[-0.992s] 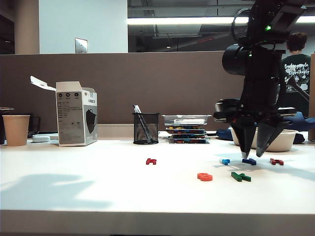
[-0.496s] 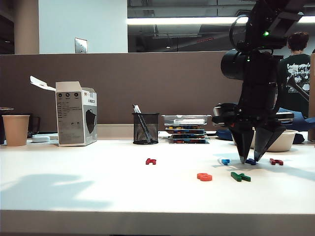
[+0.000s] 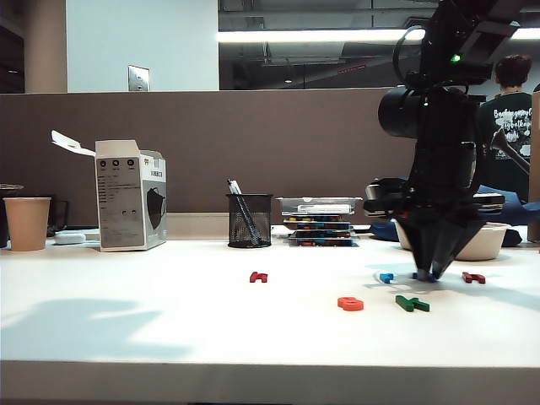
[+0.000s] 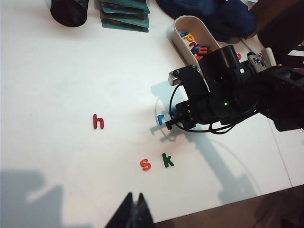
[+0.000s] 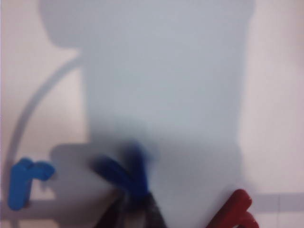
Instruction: Select the appropriate letters from the row of letter magnets placed on the table to arrange into the word "sky".
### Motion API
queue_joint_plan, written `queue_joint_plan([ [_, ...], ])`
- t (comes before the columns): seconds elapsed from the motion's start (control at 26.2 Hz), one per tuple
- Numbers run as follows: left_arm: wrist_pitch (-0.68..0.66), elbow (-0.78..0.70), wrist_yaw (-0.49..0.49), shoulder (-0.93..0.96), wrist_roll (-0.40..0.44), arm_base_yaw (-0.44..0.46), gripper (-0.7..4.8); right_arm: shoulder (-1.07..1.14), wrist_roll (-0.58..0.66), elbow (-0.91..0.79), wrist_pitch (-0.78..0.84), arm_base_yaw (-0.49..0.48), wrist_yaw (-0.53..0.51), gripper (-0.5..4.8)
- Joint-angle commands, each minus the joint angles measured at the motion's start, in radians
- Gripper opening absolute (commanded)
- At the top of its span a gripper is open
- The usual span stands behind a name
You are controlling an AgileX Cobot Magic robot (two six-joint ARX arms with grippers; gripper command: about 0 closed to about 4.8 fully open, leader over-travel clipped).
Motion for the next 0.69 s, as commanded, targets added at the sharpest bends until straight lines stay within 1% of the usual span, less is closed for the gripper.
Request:
queue_joint_plan([
  [0.04,0.006,0.002,-0.003,-0.002,0.001,0.0,-0.05,0.001,0.0,0.0,-0.02,0.001,0.0,0.74],
  [0.42,0.006,0.002,-0.003,-0.002,0.002,0.0,-0.05,-0.001,0.0,0.004,-0.023,0.001,-0.001,0.77],
  [0.5,0.006,0.002,-0.003,-0.002,0.001,0.0,-0.05,0.0,0.0,0.024,-0.029,0.001,-0.002,0.8],
  [0.57,0.006,0.002,-0.003,-0.002,0.002,0.0,-0.05,0.0,0.002,0.05,-0.027,0.001,-0.011,0.96],
  [0.69,0.006,0.002,-0.003,-0.002,0.002,0.0,-0.05,0.0,0.019,0.105,-0.019,0.001,-0.04,0.95],
])
